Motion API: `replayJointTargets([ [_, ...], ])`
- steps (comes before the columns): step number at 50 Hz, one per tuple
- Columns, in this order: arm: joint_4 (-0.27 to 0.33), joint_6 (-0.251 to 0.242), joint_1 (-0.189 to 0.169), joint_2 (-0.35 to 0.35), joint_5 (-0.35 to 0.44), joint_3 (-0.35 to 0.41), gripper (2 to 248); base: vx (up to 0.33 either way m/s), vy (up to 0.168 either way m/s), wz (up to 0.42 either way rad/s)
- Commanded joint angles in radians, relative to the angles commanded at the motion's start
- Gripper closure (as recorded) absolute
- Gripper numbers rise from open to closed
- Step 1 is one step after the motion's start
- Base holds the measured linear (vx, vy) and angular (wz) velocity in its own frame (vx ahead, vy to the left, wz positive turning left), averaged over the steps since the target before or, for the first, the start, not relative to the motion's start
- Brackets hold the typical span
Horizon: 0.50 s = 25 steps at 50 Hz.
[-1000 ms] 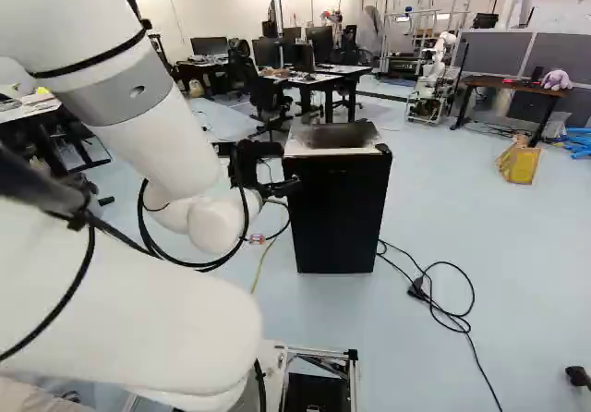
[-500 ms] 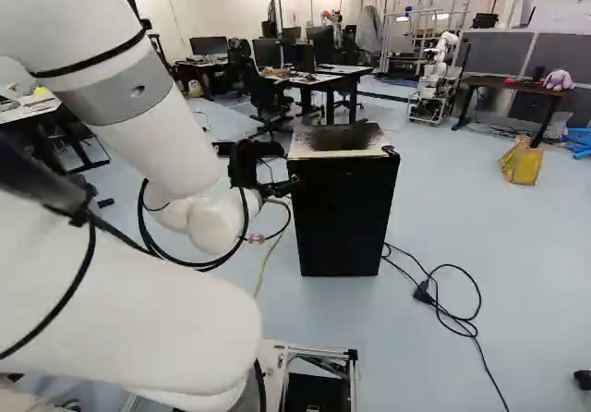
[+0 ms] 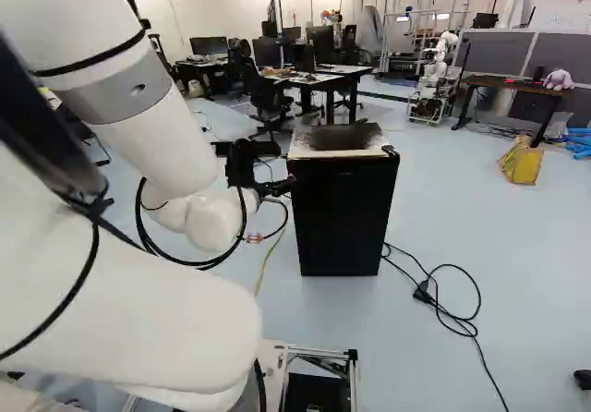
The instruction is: Grab a drink from the fridge
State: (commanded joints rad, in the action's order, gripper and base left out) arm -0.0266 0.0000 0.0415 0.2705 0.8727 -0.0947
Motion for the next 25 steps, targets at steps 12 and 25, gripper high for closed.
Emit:
replayJointTargets([
  [12, -0.051, 0.000, 0.042, -0.005, 0.000, -0.004, 3, 0.000, 0.000, 0.000],
  [25, -0.111, 0.000, 0.093, -0.027, 0.007, -0.023, 3, 0.000, 0.000, 0.000],
])
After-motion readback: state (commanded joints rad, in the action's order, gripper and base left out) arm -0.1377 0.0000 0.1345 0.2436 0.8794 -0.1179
